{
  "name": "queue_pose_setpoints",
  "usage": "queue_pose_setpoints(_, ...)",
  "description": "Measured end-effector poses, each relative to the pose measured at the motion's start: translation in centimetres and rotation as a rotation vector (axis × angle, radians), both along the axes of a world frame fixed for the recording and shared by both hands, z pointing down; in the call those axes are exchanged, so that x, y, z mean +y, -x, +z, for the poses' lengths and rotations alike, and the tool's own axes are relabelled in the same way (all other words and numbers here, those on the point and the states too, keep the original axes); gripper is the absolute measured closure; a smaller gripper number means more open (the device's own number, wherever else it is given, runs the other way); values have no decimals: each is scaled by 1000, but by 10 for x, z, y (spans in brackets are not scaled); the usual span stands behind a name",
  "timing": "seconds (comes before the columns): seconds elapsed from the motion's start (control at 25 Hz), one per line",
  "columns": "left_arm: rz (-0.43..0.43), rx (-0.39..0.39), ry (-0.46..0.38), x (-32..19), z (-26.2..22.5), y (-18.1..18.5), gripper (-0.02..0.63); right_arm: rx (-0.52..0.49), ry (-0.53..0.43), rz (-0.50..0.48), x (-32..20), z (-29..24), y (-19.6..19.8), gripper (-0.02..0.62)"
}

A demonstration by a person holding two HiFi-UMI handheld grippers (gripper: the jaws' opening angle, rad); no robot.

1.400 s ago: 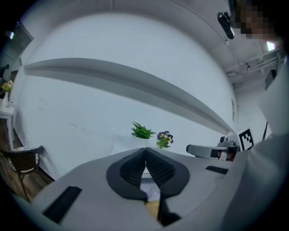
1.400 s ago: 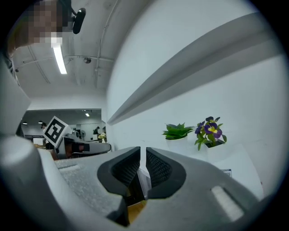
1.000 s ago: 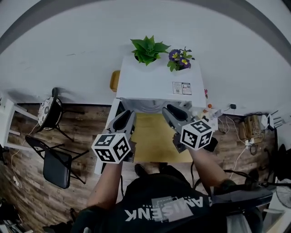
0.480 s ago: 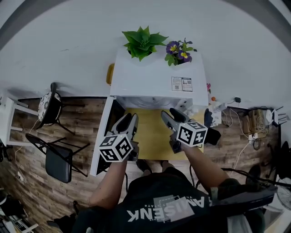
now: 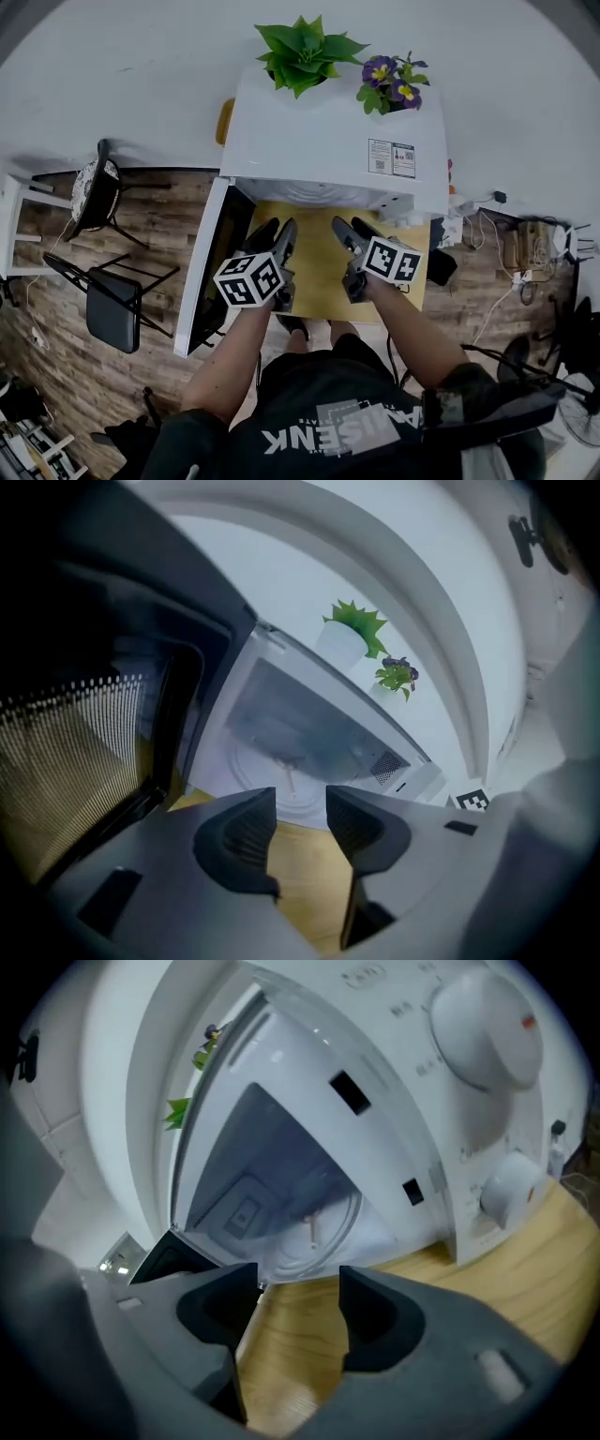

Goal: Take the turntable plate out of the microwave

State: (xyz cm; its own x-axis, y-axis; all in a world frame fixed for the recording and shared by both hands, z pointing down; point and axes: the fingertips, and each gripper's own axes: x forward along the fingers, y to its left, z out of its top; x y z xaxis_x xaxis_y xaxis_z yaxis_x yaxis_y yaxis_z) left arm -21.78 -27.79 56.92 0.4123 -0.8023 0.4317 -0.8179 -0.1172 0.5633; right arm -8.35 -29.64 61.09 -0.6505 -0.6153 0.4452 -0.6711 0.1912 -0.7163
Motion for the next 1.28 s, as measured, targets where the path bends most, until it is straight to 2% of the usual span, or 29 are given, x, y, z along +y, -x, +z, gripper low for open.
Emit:
queue_pose_setpoints(0.12, -19, 61, 31, -6, 18, 0, 426, -60, 70, 49, -4, 19, 1, 319)
queue_pose_setpoints(0.24, -46, 137, 66, -15, 37, -1, 382, -80, 89, 73, -11, 31, 3, 304)
queue_pose_setpoints(0.52, -108, 284, 165, -36, 78, -6, 337, -145, 145, 141, -29, 49, 14, 282)
queue_pose_setpoints(0.68, -140, 266, 200, -51, 96, -5, 314, -201, 190, 169, -38, 60, 25, 276)
queue_pose_setpoints(0.8, -163, 308, 218, -61, 103, -6, 313, -222, 212, 223, -46, 64, 25, 275)
queue_pose_setpoints(1.0, -168, 335, 218, -74, 106, -10, 313, -245, 252, 296, -58, 69, 25, 275)
queue_pose_setpoints(1.16, -201, 315, 247, -78, 111, -6, 313, -266, 290, 334, -65, 74, 27, 276)
queue_pose_setpoints(1.2, -204, 299, 252, -77, 113, -6, 315, -263, 298, 341, -66, 76, 27, 276)
queue_pose_setpoints(1.28, -208, 289, 265, -75, 117, -6, 367, -247, 308, 351, -66, 79, 25, 281)
